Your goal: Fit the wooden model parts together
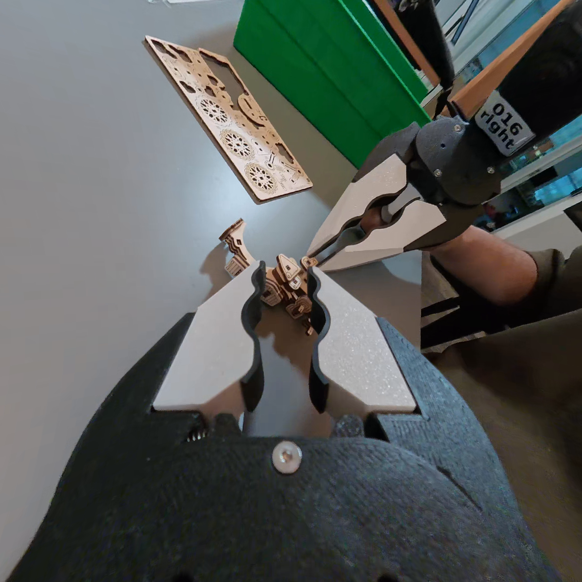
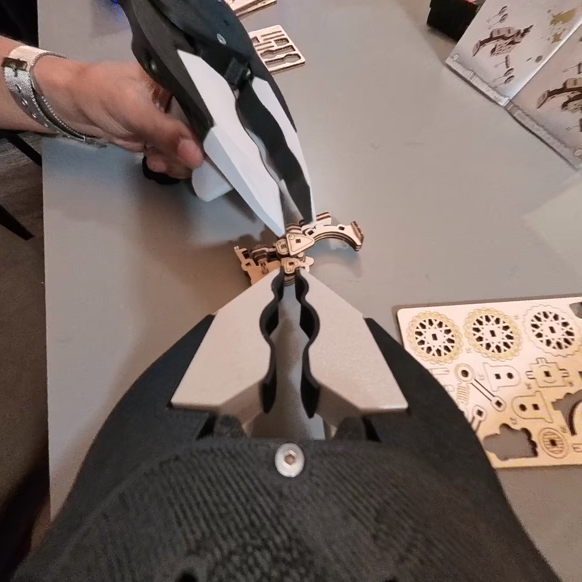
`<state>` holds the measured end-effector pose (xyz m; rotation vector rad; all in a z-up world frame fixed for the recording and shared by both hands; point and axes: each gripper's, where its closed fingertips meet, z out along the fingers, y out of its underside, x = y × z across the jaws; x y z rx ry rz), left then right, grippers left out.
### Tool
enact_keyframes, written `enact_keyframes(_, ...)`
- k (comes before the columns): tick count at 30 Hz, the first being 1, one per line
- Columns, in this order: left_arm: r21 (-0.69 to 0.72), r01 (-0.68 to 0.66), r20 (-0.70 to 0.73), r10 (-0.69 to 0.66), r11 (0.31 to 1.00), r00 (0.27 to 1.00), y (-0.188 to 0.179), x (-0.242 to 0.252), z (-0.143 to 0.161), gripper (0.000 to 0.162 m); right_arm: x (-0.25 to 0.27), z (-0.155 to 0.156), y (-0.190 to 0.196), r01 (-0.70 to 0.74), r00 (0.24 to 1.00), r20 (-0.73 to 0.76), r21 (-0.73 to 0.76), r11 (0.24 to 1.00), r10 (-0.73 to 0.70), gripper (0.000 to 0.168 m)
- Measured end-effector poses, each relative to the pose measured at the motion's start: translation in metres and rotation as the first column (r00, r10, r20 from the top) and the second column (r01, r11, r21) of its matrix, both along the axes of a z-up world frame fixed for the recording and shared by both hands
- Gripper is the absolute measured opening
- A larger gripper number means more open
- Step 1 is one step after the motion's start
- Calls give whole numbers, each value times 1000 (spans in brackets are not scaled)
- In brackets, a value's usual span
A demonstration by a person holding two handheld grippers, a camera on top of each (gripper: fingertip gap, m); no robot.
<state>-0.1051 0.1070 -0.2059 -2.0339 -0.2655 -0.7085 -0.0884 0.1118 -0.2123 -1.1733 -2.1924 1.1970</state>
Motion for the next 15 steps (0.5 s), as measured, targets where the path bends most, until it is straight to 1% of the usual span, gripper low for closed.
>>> enact_keyframes(6, -53, -2, -10, 1, 999, 1000, 2, 0, -8, 18, -2, 0, -5, -4, 1000, 16, -44, 999, 5, 4)
enact_keyframes(15, -57, 19, -13, -20, 998, 1000, 2, 3, -8, 14, -4, -4, -3, 10, 999, 45, -73, 997, -7, 4)
